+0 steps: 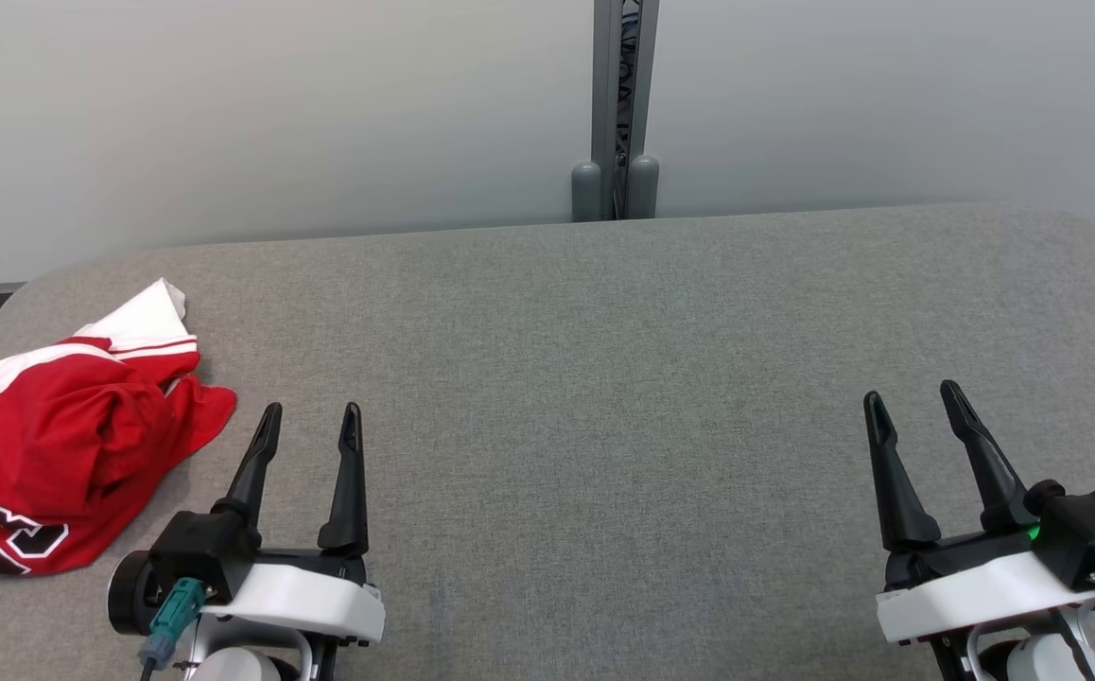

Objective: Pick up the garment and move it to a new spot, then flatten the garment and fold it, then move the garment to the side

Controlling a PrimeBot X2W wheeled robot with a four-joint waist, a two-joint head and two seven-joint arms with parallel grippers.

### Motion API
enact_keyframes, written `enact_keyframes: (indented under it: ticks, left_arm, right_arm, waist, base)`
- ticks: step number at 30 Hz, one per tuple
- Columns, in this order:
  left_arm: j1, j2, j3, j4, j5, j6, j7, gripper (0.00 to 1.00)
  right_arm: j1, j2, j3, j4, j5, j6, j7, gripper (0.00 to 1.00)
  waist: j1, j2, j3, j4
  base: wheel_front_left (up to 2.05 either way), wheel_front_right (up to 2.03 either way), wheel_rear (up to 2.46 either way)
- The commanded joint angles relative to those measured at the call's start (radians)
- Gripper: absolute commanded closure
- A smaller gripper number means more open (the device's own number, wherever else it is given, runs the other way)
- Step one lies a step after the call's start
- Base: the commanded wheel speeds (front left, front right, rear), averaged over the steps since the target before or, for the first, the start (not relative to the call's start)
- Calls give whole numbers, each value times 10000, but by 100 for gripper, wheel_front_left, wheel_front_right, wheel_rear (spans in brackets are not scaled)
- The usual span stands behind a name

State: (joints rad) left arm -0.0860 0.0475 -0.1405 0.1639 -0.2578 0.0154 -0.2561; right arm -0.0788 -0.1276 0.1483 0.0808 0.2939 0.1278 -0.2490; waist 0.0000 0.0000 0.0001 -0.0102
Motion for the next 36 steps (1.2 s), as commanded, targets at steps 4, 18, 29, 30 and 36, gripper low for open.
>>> enact_keyframes:
  ticks: [4,18,29,30,36]
  left_arm:
    - [7,51,-3,-27,398,63,-93,0]
    - [-11,48,-8,126,459,65,-102,0]
    - [-81,50,29,243,400,25,-94,0]
    - [-98,50,42,258,393,25,-94,0]
    - [-89,50,121,310,411,33,-94,0]
  right_arm:
    - [-64,-82,96,-4,-339,53,-182,0]
    - [-84,-52,70,106,-333,52,-189,0]
    - [7,-6,41,61,-294,52,-189,0]
    - [18,6,43,54,-283,52,-189,0]
    - [41,27,78,24,-223,52,-189,0]
  waist:
    - [0,0,-29,-20]
    - [0,0,-48,-46]
    - [0,0,-56,126]
    - [0,0,-58,191]
    - [0,0,-69,611]
  base:
    - [0,0,0]
    - [0,0,0]
    - [0,0,0]
    - [0,0,0]
    - [0,0,0]
